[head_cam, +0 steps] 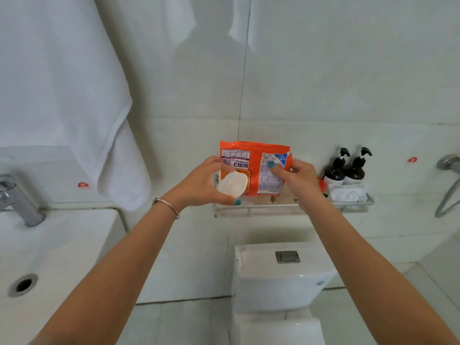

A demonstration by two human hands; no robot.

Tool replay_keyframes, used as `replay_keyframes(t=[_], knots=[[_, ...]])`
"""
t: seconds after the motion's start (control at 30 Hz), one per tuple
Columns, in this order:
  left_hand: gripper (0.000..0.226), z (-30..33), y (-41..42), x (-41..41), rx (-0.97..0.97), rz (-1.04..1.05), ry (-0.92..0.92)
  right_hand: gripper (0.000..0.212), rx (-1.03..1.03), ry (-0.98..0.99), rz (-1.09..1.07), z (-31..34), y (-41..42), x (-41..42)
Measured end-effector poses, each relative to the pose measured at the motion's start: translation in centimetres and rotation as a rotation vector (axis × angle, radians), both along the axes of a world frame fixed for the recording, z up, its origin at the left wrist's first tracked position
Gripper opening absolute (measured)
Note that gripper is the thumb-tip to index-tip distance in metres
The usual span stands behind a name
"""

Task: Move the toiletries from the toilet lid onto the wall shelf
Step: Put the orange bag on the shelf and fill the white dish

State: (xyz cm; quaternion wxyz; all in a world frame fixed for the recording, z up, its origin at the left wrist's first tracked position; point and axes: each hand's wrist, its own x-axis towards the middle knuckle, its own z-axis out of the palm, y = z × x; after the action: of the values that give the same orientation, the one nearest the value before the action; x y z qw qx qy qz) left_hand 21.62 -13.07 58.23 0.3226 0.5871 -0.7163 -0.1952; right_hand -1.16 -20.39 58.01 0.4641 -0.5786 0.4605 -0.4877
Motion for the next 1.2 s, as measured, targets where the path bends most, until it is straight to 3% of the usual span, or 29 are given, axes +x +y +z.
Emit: replay_keyframes(t=[0.37,0.47,0.63,0.97,1.2], knots=[[0.078,-4.9,-4.6,1.1,0.104,0.023,-0.029,0.023,0.190,-0.006,-0.094,-5.7,-4.8,2.6],[0.080,-5.8,-5.1,1.0,0.114,0.042,-0.022,0.017,0.220,-0.023,-0.100,-6.9,-5.3,2.7],[0.079,-6.2,-5.9,0.6,0.072,0.087,0.003,0.010,0.201,-0.012,-0.094,-7.2,-6.0,3.0],[0.077,-5.7,-6.6,-0.6,0.116,0.000,-0.015,0.022,0.182,0.048,-0.147,-7.7,-7.4,1.1],[0.084,-8.4,-6.1,0.3,0.188,0.099,-0.131,0.014,0.184,0.104,-0.094,-9.9,-6.5,1.9]])
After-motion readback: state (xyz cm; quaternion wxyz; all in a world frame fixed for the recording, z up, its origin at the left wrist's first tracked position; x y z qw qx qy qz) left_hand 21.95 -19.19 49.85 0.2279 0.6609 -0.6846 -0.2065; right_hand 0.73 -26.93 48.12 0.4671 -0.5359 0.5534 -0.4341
